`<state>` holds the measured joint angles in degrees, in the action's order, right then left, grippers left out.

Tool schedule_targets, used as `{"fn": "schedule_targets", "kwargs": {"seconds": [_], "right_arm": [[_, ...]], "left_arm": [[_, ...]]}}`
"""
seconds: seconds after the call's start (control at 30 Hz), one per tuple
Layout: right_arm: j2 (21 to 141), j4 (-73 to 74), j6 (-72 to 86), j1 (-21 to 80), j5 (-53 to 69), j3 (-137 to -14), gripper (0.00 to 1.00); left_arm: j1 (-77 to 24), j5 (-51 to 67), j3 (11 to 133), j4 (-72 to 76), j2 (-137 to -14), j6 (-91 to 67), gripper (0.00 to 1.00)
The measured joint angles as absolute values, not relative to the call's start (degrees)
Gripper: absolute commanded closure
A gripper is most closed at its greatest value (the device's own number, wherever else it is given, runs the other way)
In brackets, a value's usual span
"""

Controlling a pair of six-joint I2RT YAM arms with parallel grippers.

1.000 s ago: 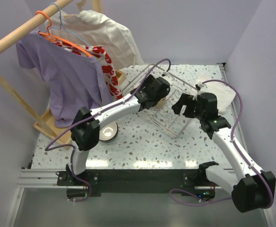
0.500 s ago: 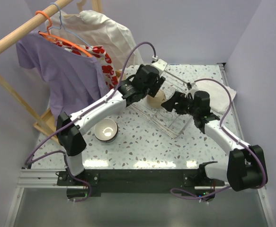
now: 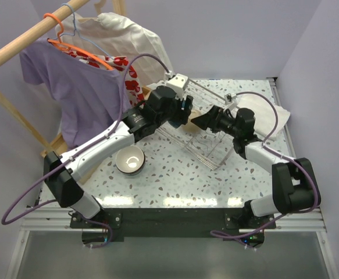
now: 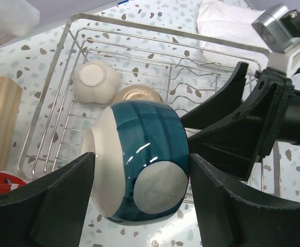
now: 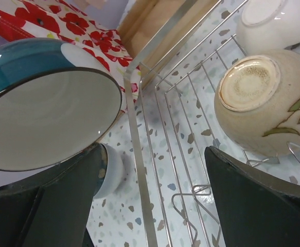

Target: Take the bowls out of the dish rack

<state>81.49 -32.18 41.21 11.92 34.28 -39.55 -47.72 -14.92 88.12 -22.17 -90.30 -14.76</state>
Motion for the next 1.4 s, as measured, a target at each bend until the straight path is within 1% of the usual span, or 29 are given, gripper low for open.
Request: {"fn": "schedule_targets", "kwargs": {"seconds": [0.17, 0.37, 0.47, 0.5, 0.57, 0.6, 0.67, 0.7, 0.73, 0.77, 0.83, 0.9, 0.97, 1.0, 1.03, 1.07, 1.13, 1.17, 1.23, 1.3, 1.4], "right_arm": [[83.9, -36.4, 43.1, 12.1, 37.3, -40.6, 0.16], [86.5, -40.4, 44.5, 13.1, 39.4, -43.2, 0.19], [88.7, -42.4, 45.2, 13.4, 40.1, -44.1, 0.25], [89.4, -43.0, 45.5, 13.4, 40.3, -44.1, 0.31], [90.8, -44.0, 46.0, 13.5, 40.6, -44.1, 0.40], [91.6, -44.9, 46.5, 13.5, 40.8, -44.1, 0.50], [92.7, -47.0, 47.8, 13.5, 41.7, -44.1, 0.61], [93.1, -47.8, 48.4, 13.5, 41.9, -44.1, 0.72], [93.3, -49.0, 49.2, 13.5, 42.4, -44.1, 0.79], [93.4, -49.5, 49.4, 13.5, 42.8, -44.1, 0.91], [93.2, -51.1, 49.2, 13.5, 43.7, -44.1, 1.00], [92.8, -52.0, 49.4, 13.7, 45.4, -43.7, 1.00], [91.7, -51.5, 49.1, 13.8, 45.4, -43.6, 1.00], [91.0, -50.9, 48.8, 13.8, 45.3, -43.5, 1.00], [90.3, -49.9, 48.2, 13.8, 45.1, -43.5, 1.00], [89.3, -48.3, 47.2, 13.8, 44.8, -43.4, 1.00], [87.8, -44.9, 45.2, 13.8, 44.2, -43.4, 1.00], [86.8, -42.3, 43.9, 13.8, 43.8, -43.4, 1.00], [84.9, -36.5, 40.7, 13.8, 42.6, -43.4, 1.00], [82.5, -29.6, 37.2, 13.8, 40.9, -43.4, 1.00], [78.9, -18.0, 31.9, 14.4, 37.1, -44.2, 1.00]], "left_arm": [[-47.1, -12.4, 85.3, -17.8, -89.4, -18.6, 0.64], [-46.9, -9.1, 83.5, -14.0, -89.4, -22.7, 0.65], [-46.9, -7.8, 82.1, -11.6, -89.1, -24.3, 0.65], [-46.9, -7.4, 81.5, -11.0, -88.9, -24.7, 0.65], [-46.9, -6.9, 80.2, -10.0, -88.3, -25.5, 0.65], [-46.9, -6.8, 79.7, -9.8, -87.9, -25.9, 0.65], [-46.9, -6.6, 78.8, -9.3, -87.2, -26.4, 0.65], [-46.9, -6.5, 78.4, -8.9, -86.9, -26.6, 0.65], [-46.9, -6.4, 77.6, -8.1, -86.4, -27.0, 0.65], [-46.9, -6.3, 77.1, -7.5, -86.0, -27.2, 0.65], [-46.8, -6.6, 75.9, -6.0, -85.2, -27.9, 0.64], [-46.0, -6.8, 75.2, -3.9, -84.2, -29.3, 0.59], [-45.5, -6.7, 74.5, -3.1, -83.1, -29.5, 0.50], [-45.5, -6.7, 74.2, -2.8, -82.8, -29.5, 0.47], [-45.5, -6.8, 74.1, -2.7, -82.5, -29.4, 0.44], [-45.7, -7.1, 74.0, -2.6, -82.3, -29.1, 0.37], [-45.8, -7.6, 73.4, -2.1, -81.6, -28.7, 0.31], [-45.9, -8.1, 73.2, -2.1, -81.1, -28.2, 0.26], [-45.9, -9.6, 72.6, -2.1, -79.9, -26.9, 0.20], [-45.9, -11.6, 71.9, -2.1, -78.1, -25.2, 0.20], [-45.9, -14.1, 70.5, -2.2, -75.0, -22.0, 0.16]]}}
